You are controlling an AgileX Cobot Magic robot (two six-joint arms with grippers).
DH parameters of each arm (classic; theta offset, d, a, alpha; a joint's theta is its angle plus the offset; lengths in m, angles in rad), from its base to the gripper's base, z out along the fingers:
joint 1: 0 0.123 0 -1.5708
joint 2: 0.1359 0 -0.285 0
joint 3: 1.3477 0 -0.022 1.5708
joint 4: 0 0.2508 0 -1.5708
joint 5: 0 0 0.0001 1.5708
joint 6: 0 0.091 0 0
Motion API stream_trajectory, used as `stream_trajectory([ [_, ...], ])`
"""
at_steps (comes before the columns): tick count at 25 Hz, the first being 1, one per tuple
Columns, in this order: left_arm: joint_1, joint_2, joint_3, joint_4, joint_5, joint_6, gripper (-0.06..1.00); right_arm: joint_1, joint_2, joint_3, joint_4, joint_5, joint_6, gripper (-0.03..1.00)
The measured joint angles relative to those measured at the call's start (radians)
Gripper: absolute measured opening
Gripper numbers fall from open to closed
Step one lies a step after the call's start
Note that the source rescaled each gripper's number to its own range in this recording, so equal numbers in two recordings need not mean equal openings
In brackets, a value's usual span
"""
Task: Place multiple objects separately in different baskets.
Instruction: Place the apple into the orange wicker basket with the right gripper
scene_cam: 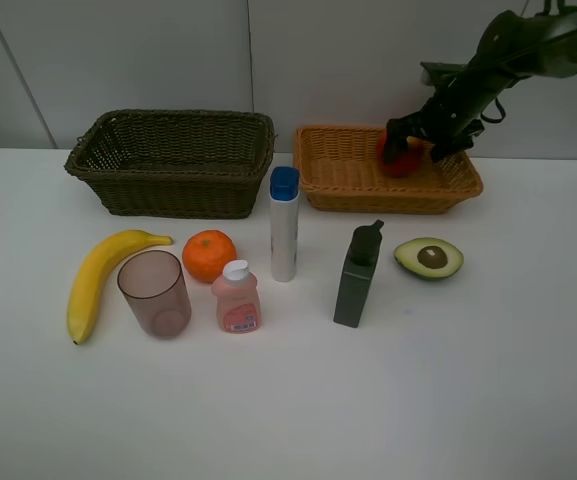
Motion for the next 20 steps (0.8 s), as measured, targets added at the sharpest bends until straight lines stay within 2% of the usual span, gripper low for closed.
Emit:
stream_trajectory([
  [13, 0.000, 0.000, 0.000, 0.000, 0.000, 0.000, 1.00, 0.002, -0.034, -0.003, -0.028, 0.036, 0.000, 1.00],
  [20, 0.000, 0.000, 0.000, 0.000, 0.000, 0.000, 1.00, 0.003, -0.093, -0.003, -0.046, 0.160, 0.000, 1.00],
])
